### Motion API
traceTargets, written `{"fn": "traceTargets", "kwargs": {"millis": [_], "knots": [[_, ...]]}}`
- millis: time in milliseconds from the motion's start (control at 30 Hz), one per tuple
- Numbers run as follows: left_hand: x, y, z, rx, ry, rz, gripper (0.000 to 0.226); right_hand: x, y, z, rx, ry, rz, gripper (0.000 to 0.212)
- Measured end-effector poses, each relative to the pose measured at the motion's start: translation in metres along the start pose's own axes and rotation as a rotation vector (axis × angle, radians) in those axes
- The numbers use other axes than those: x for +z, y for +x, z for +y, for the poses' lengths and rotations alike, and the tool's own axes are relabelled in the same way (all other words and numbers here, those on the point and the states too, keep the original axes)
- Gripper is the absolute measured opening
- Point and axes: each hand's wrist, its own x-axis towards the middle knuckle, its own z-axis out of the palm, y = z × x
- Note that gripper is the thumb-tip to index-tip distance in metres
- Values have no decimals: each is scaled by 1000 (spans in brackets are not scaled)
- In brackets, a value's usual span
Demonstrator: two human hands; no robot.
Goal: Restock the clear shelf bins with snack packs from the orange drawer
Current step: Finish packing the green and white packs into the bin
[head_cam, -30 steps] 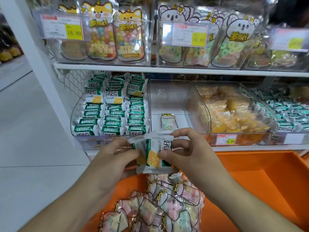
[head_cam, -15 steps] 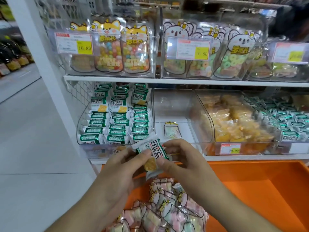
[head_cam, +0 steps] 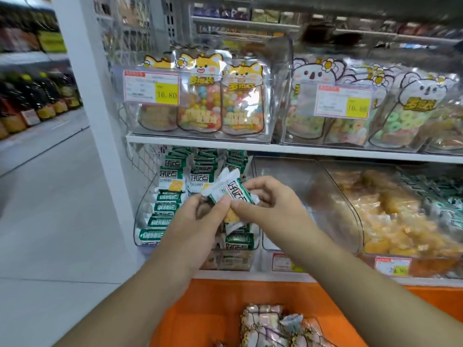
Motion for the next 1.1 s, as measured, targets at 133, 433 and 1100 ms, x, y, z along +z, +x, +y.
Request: {"fn": "traceTargets", "kwargs": {"millis": [133, 433, 1100], "knots": [[-13, 43, -7, 194, 377, 137, 57, -6, 50, 2, -75, -220, 105, 45], [-31, 90, -26, 457, 993, 73, 53, -4, 106, 3, -155, -839, -16, 53], [-27, 93, -32, 477, 1001, 118, 60, -7, 128, 27, -363, -1168, 17, 62]]}}
